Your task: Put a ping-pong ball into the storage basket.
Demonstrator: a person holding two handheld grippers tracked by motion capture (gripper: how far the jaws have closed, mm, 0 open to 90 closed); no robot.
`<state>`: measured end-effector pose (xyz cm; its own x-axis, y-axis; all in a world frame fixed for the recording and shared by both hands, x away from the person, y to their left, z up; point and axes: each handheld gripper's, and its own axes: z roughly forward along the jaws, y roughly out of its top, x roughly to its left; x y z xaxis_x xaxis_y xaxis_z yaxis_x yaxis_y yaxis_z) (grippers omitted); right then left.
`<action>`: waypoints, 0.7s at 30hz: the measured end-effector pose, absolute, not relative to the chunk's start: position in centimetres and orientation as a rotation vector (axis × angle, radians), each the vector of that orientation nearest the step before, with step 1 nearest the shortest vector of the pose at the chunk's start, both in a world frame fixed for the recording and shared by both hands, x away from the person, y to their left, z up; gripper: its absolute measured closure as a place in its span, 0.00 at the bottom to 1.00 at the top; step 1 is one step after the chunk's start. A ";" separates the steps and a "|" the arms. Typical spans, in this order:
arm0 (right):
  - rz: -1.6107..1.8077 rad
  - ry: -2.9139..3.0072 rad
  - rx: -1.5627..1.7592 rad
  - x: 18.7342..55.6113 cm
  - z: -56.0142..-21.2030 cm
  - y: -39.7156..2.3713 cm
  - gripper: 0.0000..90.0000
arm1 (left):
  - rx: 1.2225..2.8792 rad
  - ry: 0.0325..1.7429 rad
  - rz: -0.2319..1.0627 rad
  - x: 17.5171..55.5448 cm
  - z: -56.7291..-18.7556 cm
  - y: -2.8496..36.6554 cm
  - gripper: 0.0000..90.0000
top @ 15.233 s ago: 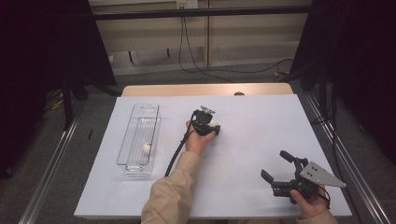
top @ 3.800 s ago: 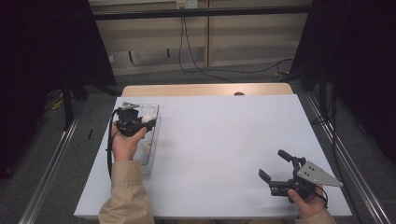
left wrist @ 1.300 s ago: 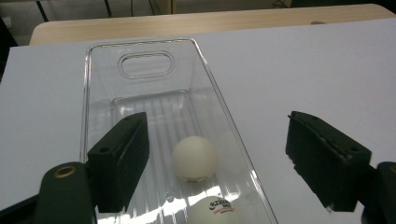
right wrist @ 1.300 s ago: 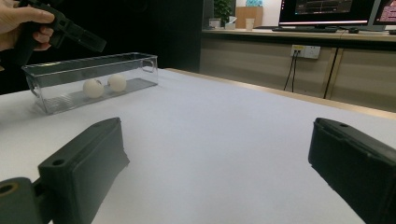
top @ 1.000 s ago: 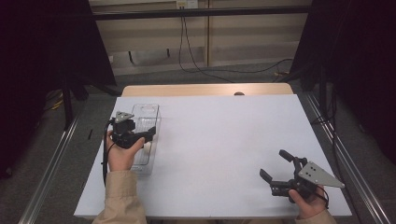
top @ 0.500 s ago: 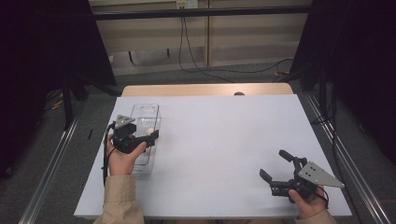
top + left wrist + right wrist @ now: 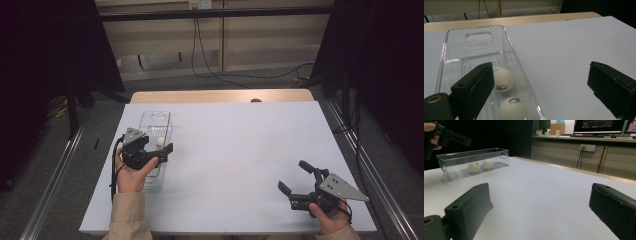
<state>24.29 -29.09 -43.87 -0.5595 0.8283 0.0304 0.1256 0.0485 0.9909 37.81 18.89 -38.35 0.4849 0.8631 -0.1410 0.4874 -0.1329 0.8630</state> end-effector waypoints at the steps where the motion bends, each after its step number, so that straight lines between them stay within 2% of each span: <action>1: 1.561 1.749 0.962 24.3 -43.9 -29.1 0.03 | 1.781 1.137 0.496 37.7 -38.4 18.9 0.08; 21: 1.559 1.752 0.959 24.3 -43.9 -29.1 0.03 | 1.730 1.062 0.520 35.7 -39.6 19.7 0.07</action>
